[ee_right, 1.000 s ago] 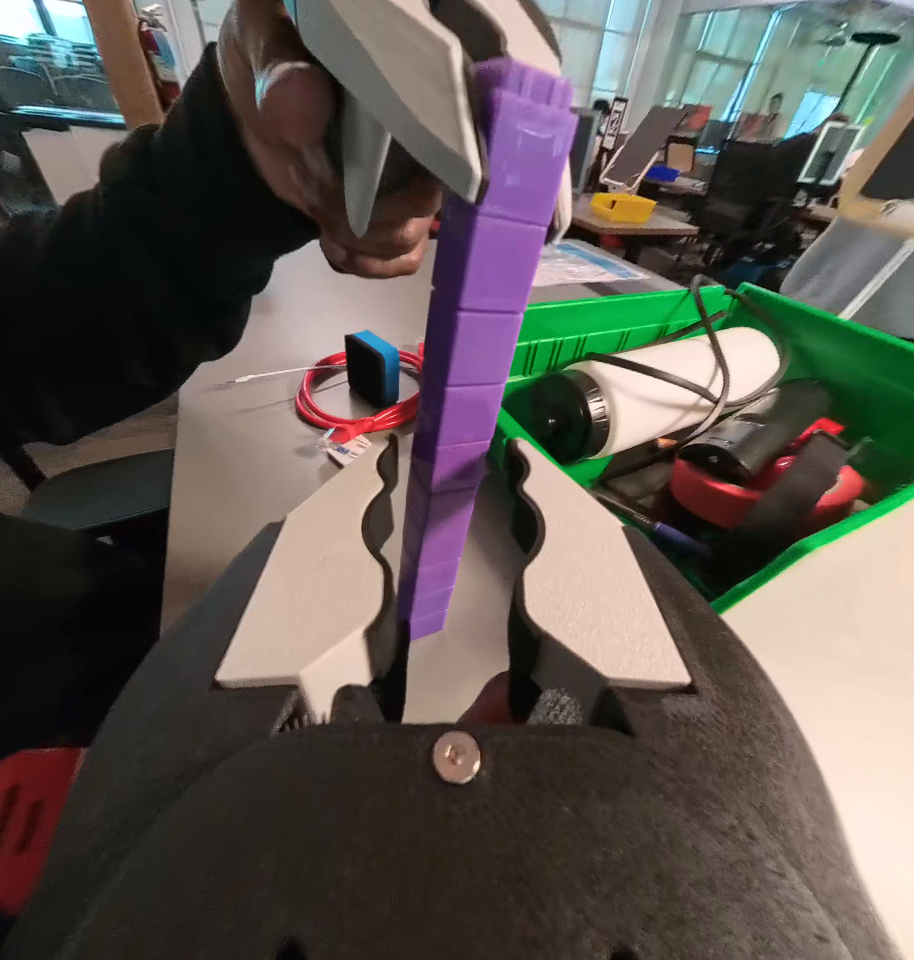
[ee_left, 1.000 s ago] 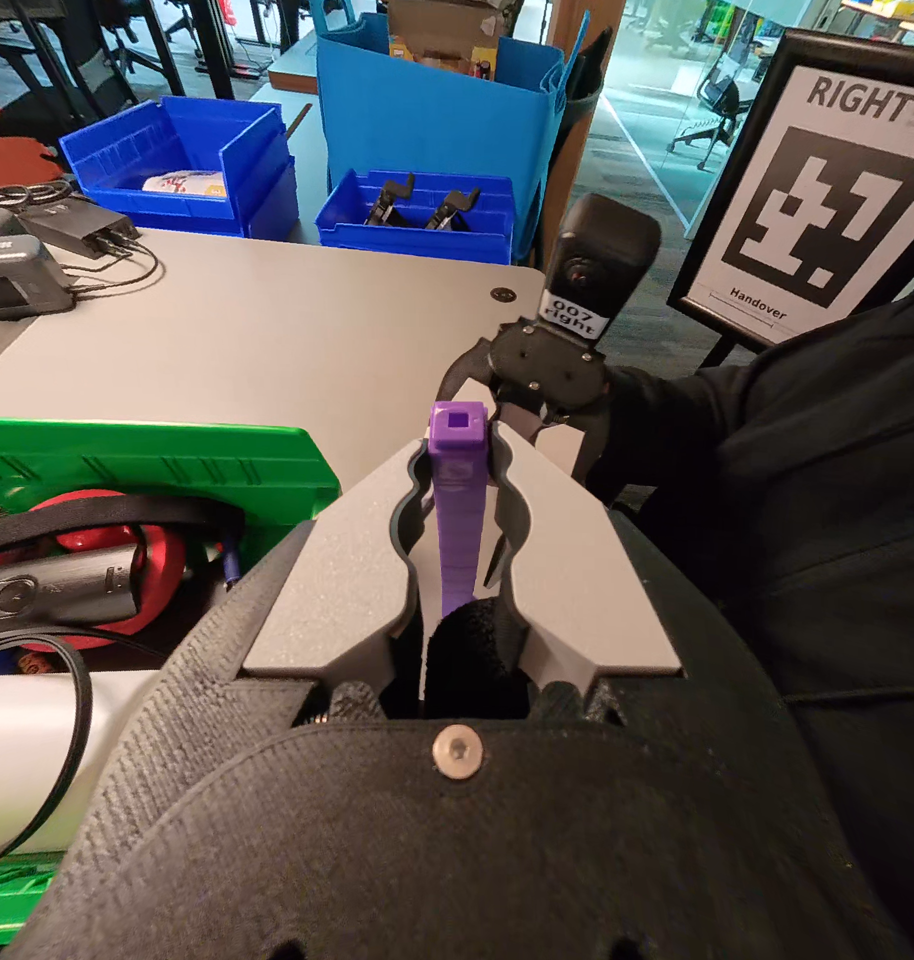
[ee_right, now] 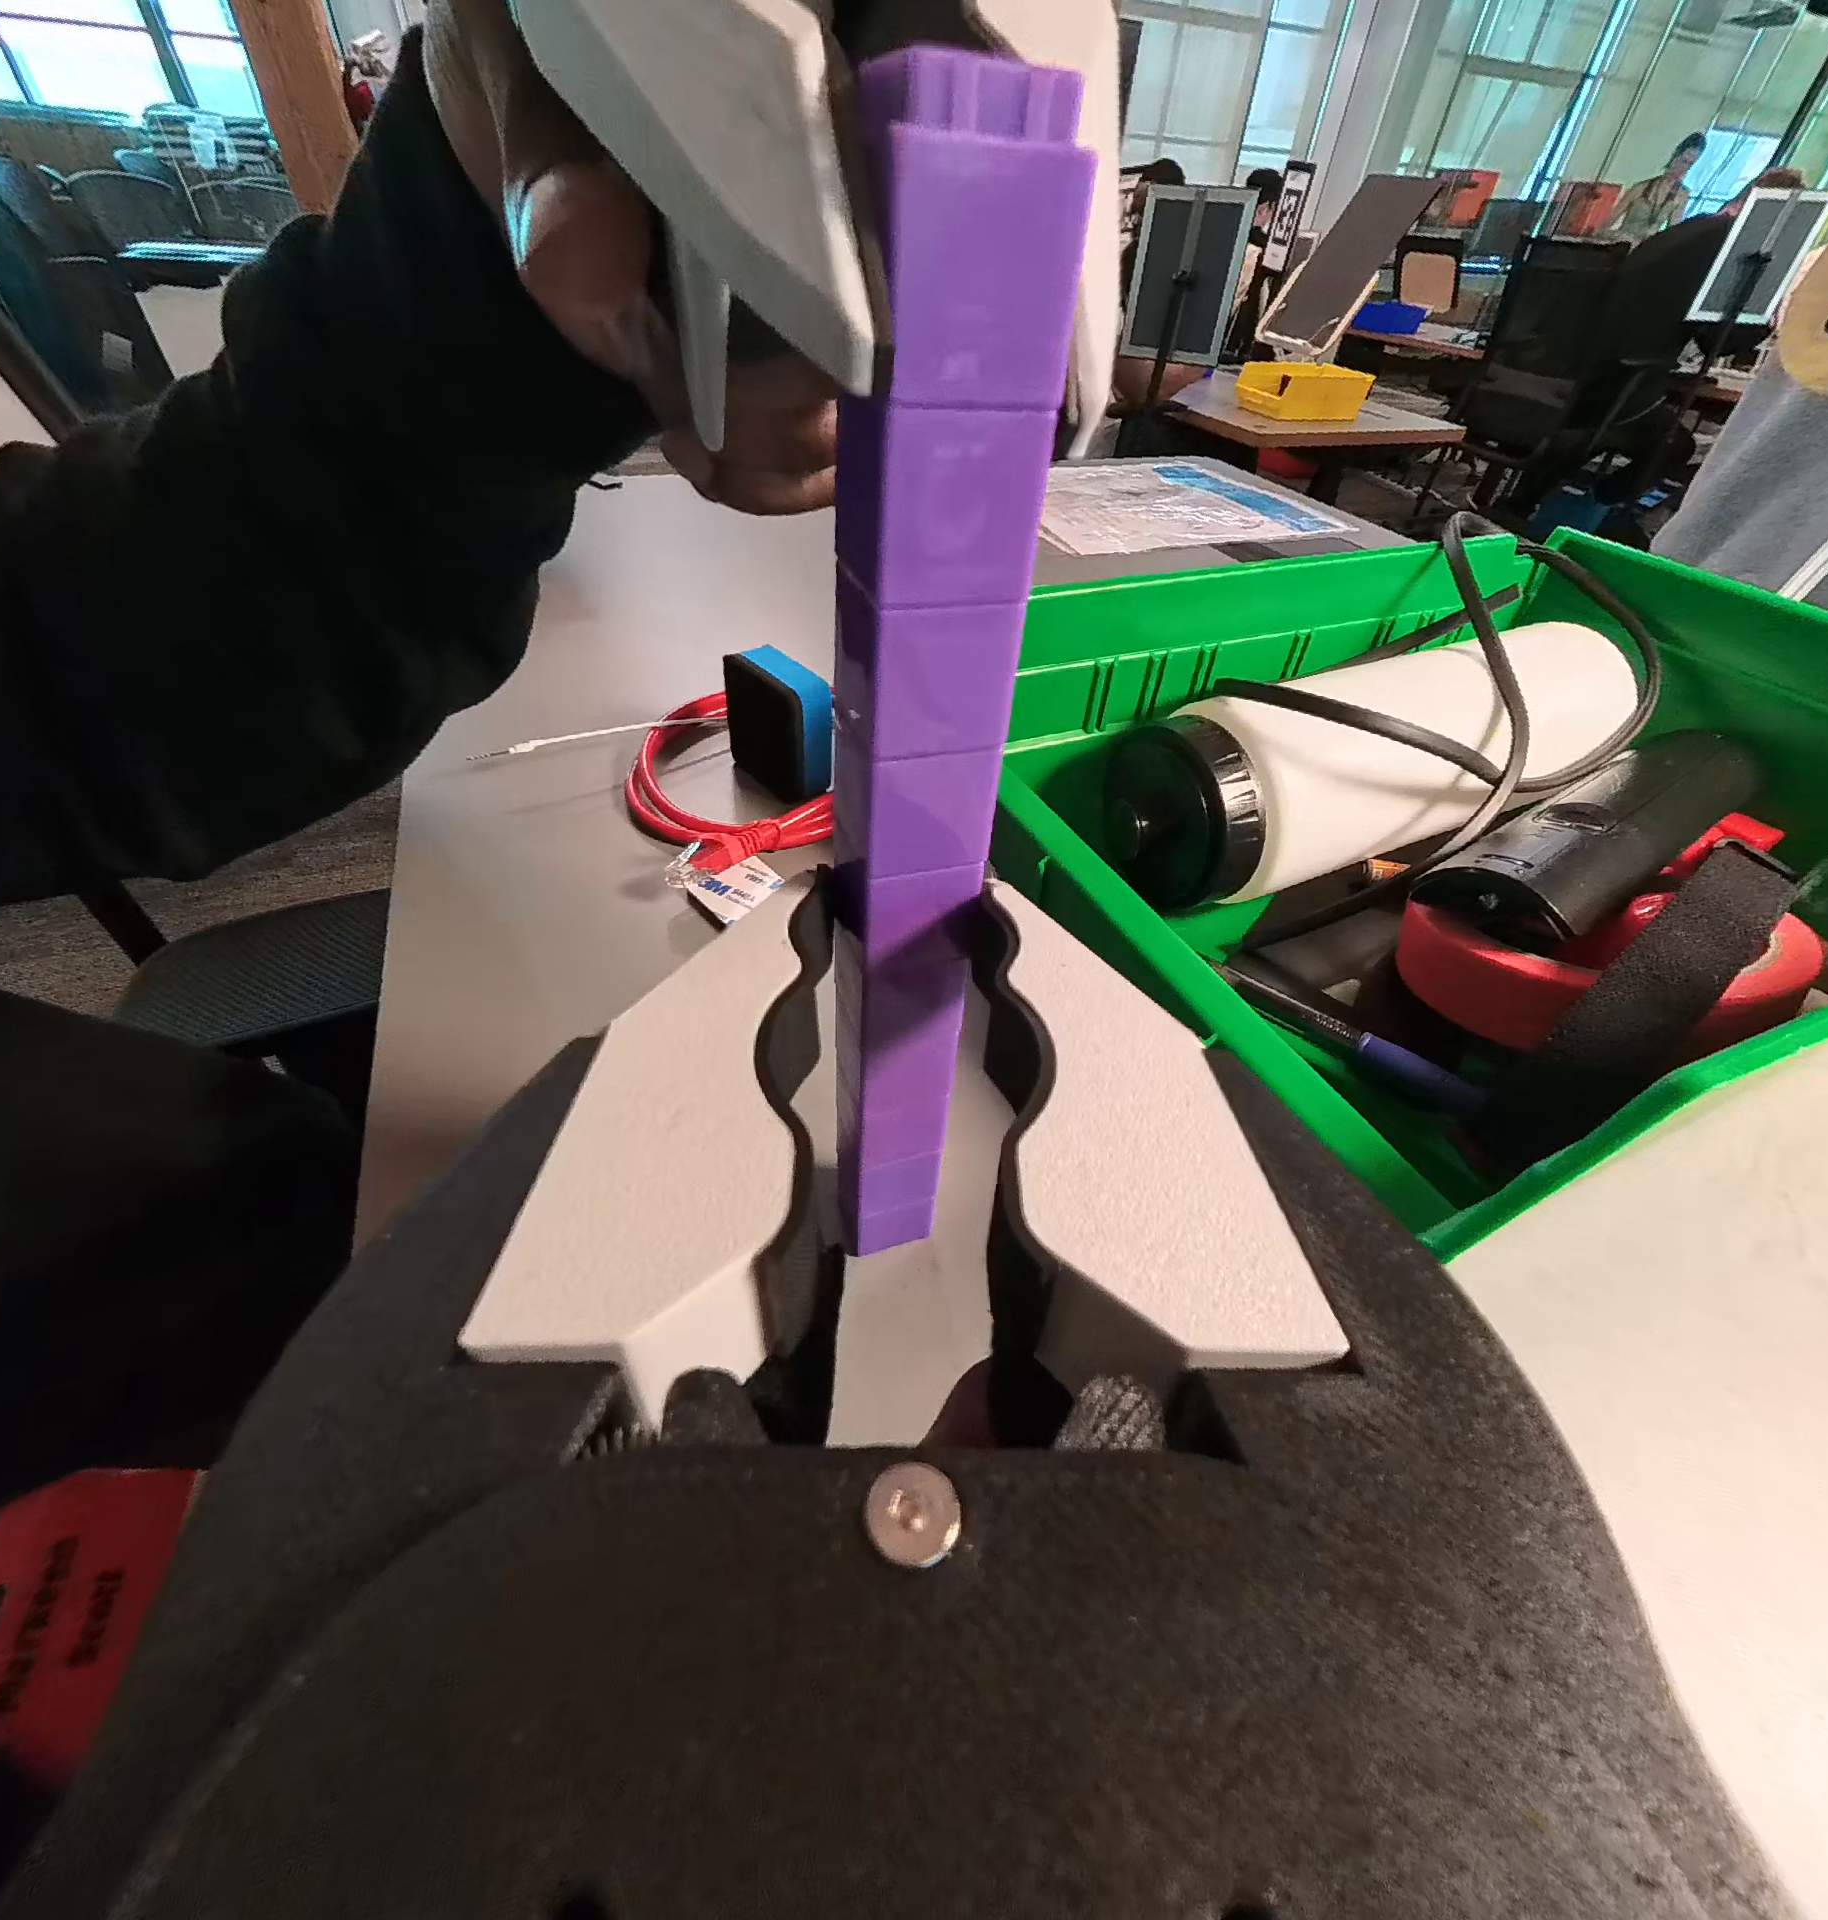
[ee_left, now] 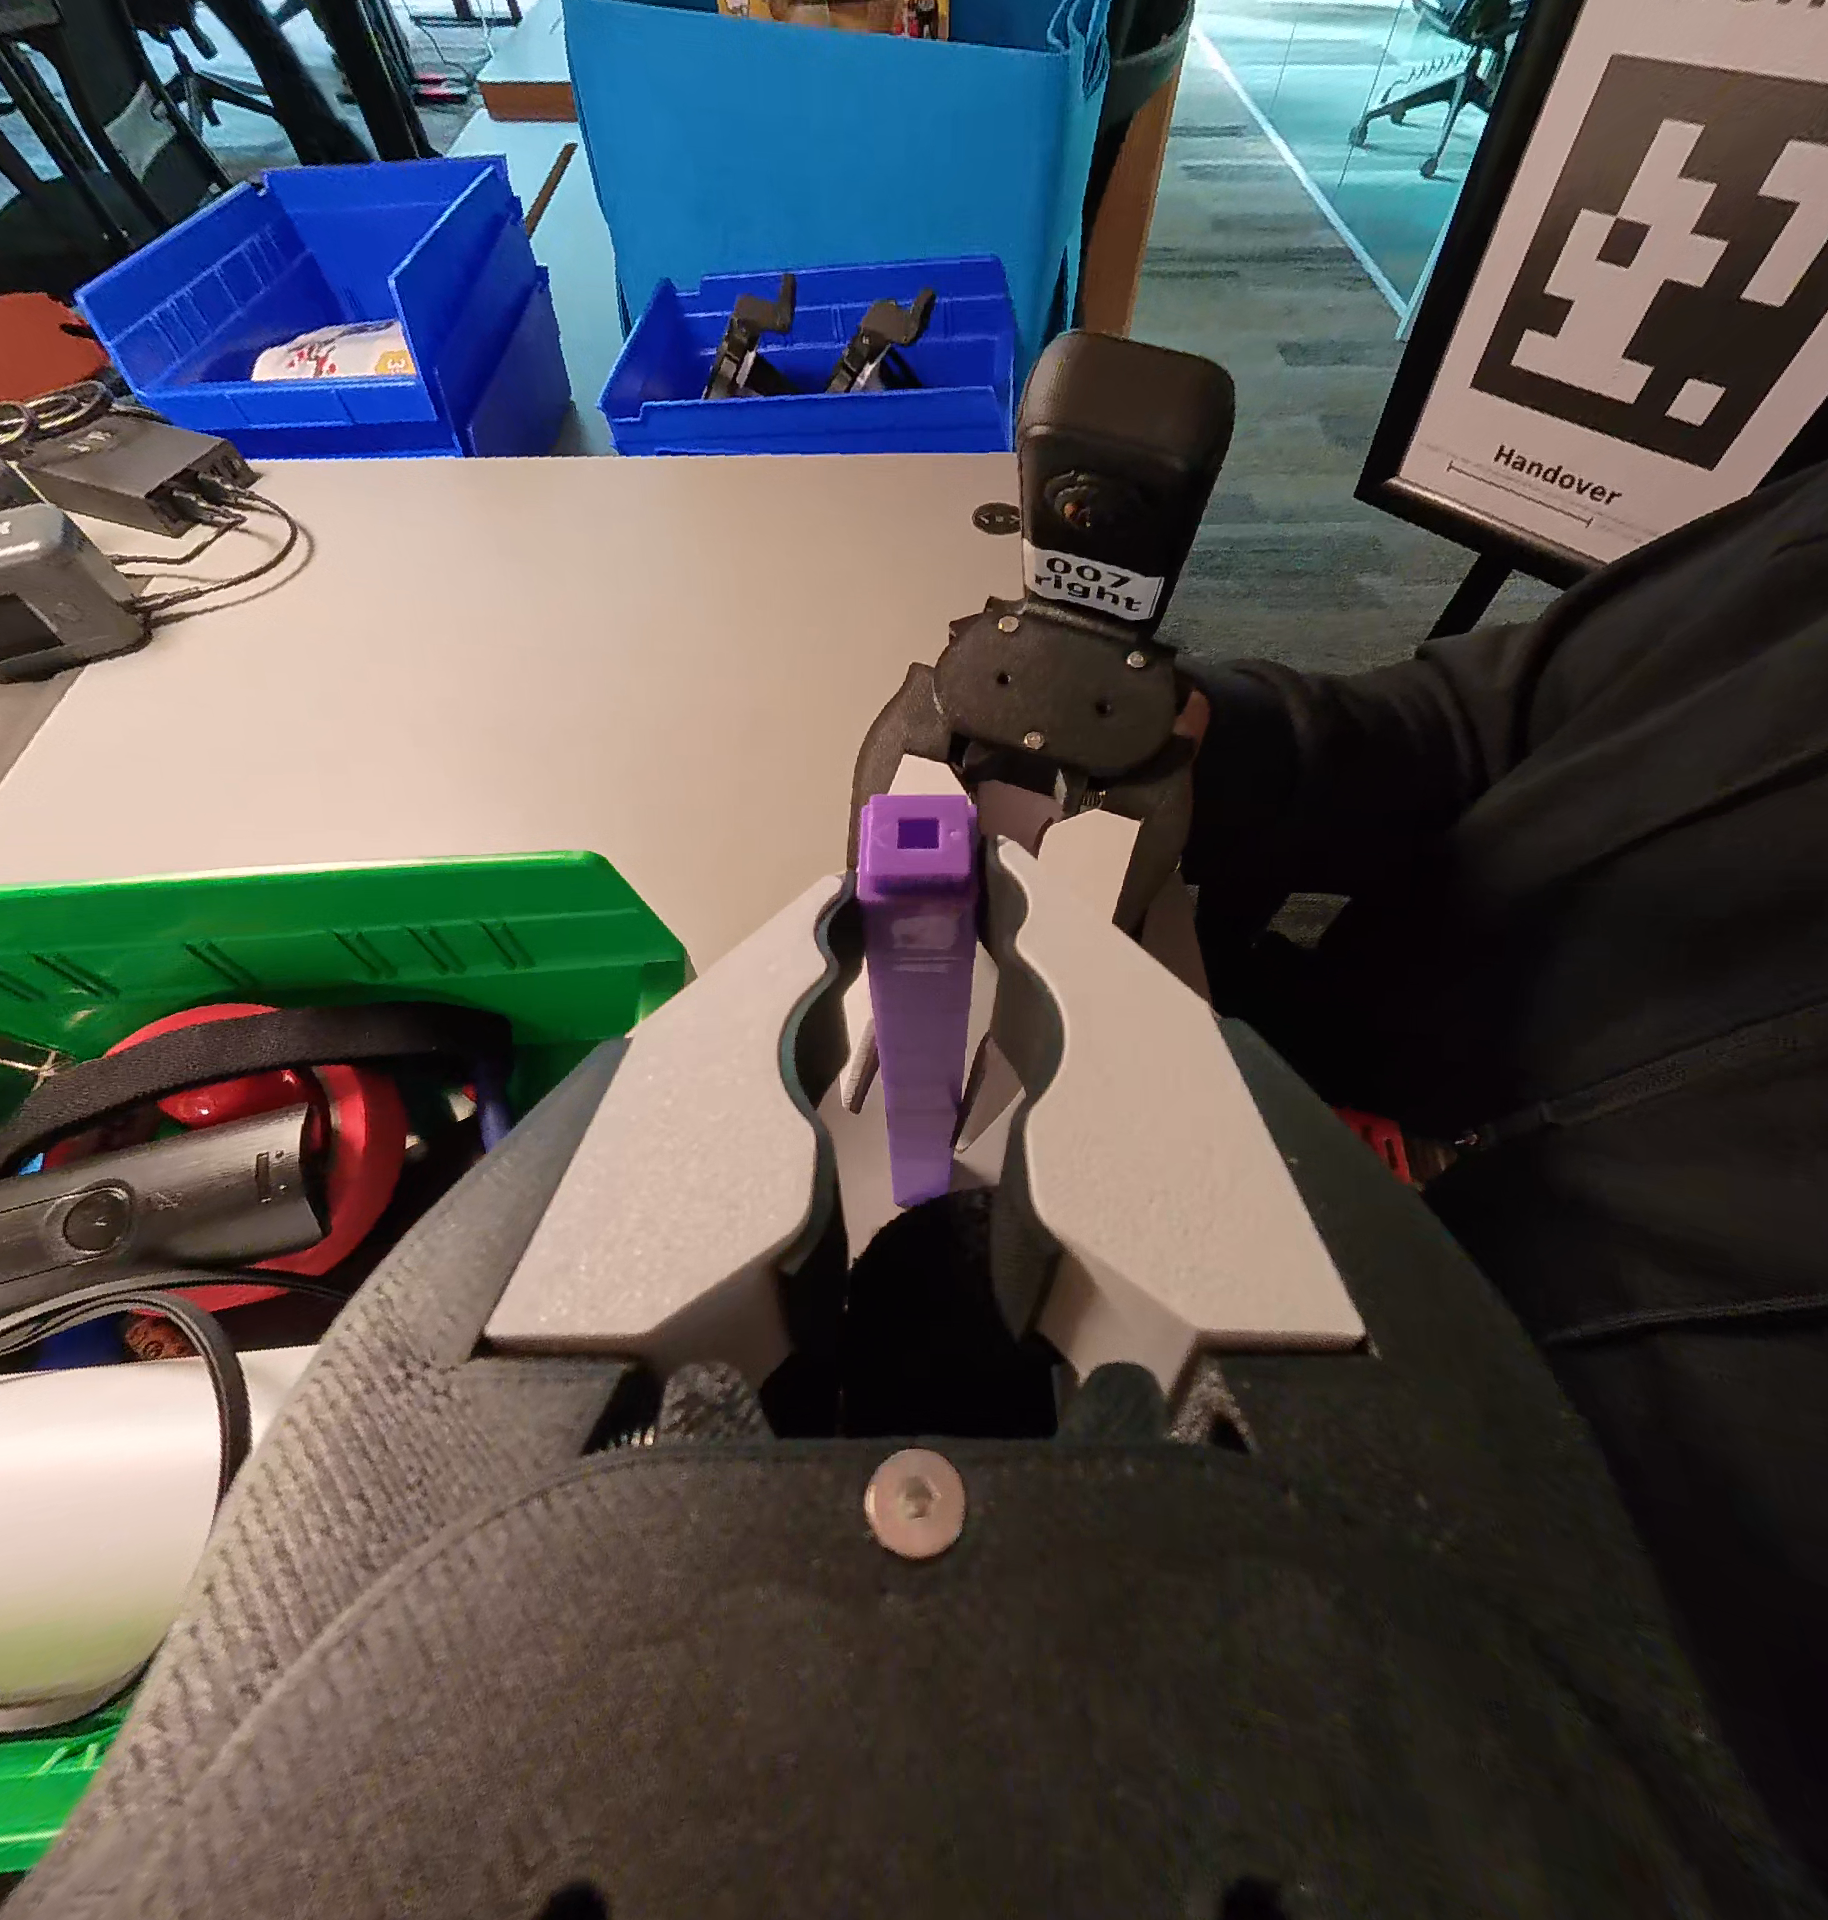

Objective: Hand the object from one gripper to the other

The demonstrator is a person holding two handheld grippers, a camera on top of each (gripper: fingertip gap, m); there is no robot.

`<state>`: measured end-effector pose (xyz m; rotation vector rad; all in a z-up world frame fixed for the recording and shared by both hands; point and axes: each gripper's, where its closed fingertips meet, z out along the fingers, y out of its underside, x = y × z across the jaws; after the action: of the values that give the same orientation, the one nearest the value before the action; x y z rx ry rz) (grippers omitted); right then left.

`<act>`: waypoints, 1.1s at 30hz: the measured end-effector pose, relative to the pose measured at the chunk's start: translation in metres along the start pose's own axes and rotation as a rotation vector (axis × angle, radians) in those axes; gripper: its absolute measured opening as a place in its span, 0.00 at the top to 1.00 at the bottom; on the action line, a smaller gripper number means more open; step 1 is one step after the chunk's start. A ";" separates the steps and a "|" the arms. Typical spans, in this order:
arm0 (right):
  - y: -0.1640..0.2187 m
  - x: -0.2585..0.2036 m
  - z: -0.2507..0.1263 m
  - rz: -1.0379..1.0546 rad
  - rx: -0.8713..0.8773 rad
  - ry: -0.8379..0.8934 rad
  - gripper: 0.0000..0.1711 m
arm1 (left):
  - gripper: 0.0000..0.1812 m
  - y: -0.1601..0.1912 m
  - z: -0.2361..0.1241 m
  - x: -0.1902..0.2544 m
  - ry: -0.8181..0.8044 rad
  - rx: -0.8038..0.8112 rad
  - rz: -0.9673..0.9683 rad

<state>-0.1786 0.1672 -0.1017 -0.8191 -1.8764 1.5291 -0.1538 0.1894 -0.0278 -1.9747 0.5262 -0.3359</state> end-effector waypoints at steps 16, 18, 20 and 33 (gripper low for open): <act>-0.013 0.007 -0.005 -0.024 0.062 0.064 0.83 | 0.83 0.000 0.001 0.000 -0.055 -0.008 0.053; -0.014 0.013 -0.007 -0.010 0.069 0.087 0.84 | 0.73 -0.009 -0.005 0.004 -0.079 0.089 0.075; -0.020 0.017 -0.011 0.008 0.092 0.098 0.84 | 0.71 -0.019 -0.016 0.005 -0.118 0.234 0.023; -0.121 0.054 -0.066 0.388 0.691 0.094 0.84 | 0.70 0.004 -0.030 -0.024 -0.553 1.004 -0.370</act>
<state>-0.1757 0.2311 0.0314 -0.9172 -1.0229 2.1435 -0.1888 0.1761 -0.0181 -1.0765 -0.3413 -0.1977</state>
